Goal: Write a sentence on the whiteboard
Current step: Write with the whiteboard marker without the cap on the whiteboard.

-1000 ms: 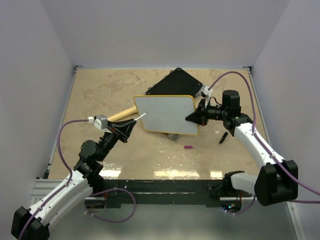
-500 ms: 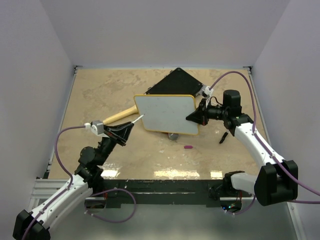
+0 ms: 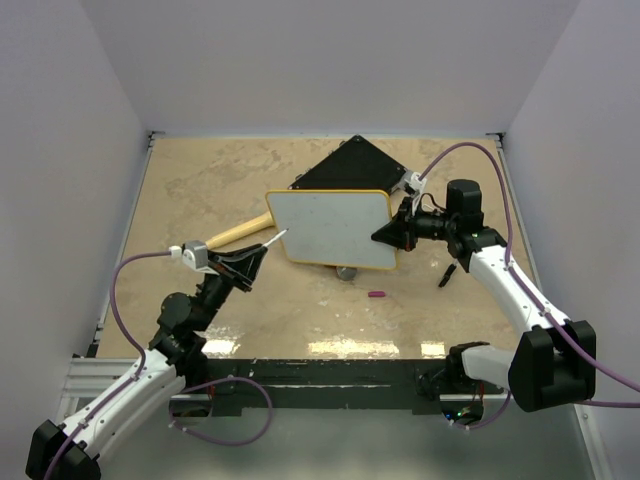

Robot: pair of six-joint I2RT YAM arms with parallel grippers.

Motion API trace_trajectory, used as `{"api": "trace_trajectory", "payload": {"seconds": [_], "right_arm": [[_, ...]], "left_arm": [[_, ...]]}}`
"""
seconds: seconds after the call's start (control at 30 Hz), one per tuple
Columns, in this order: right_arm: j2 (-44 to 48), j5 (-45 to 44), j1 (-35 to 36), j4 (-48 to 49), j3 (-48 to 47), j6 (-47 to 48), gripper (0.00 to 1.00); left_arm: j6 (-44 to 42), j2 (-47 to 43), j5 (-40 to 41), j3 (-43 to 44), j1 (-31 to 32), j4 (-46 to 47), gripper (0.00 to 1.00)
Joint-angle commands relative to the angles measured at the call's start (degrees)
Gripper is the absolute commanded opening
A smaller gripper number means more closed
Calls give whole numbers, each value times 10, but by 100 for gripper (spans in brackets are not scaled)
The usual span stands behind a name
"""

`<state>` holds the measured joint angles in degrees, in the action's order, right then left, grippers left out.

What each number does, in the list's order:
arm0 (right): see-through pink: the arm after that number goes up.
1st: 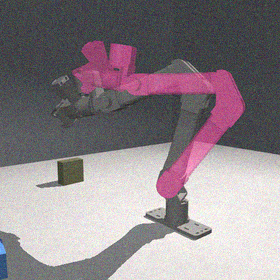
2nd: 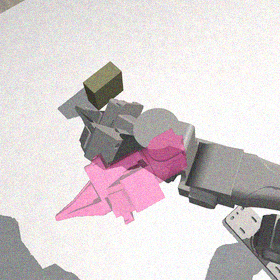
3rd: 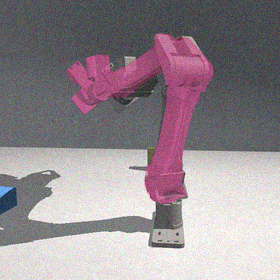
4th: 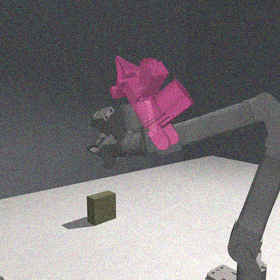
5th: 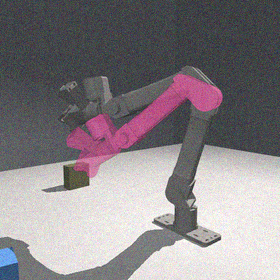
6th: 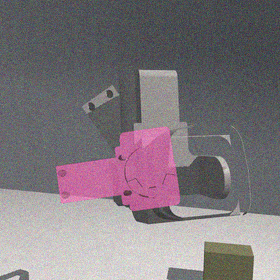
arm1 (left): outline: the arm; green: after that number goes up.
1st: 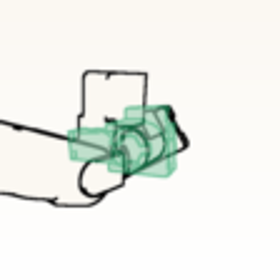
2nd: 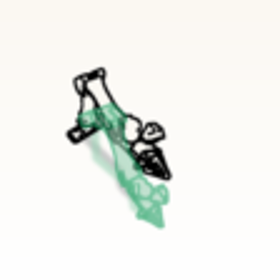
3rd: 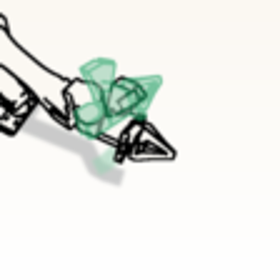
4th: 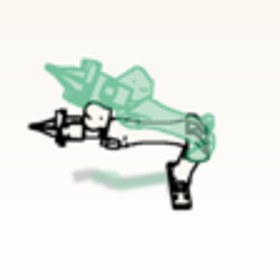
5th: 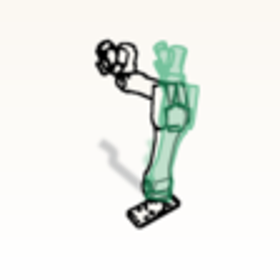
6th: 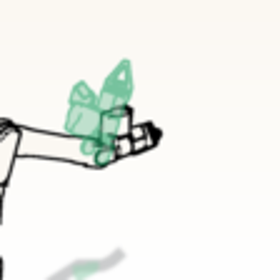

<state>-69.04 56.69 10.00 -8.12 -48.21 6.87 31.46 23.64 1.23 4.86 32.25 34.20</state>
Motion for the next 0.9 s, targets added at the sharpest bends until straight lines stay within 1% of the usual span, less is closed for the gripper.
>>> {"api": "trace_trajectory", "payload": {"seconds": [0.0,0.17,0.3,0.5,0.87], "right_arm": [[6,46,-3,62,-4,-13,0],[1,54,-4,77,-7,-42,0],[-10,73,-4,72,-23,-59,0],[-22,89,-4,27,-65,-54,0],[-10,80,-13,18,-73,-62,0]], "left_arm": [[-7,-1,22,12,-3,12,0],[-29,7,30,18,-3,12,0],[-46,19,44,20,-3,33,0],[-55,41,46,37,-3,55,0],[-46,7,53,39,-3,32,0]]}}
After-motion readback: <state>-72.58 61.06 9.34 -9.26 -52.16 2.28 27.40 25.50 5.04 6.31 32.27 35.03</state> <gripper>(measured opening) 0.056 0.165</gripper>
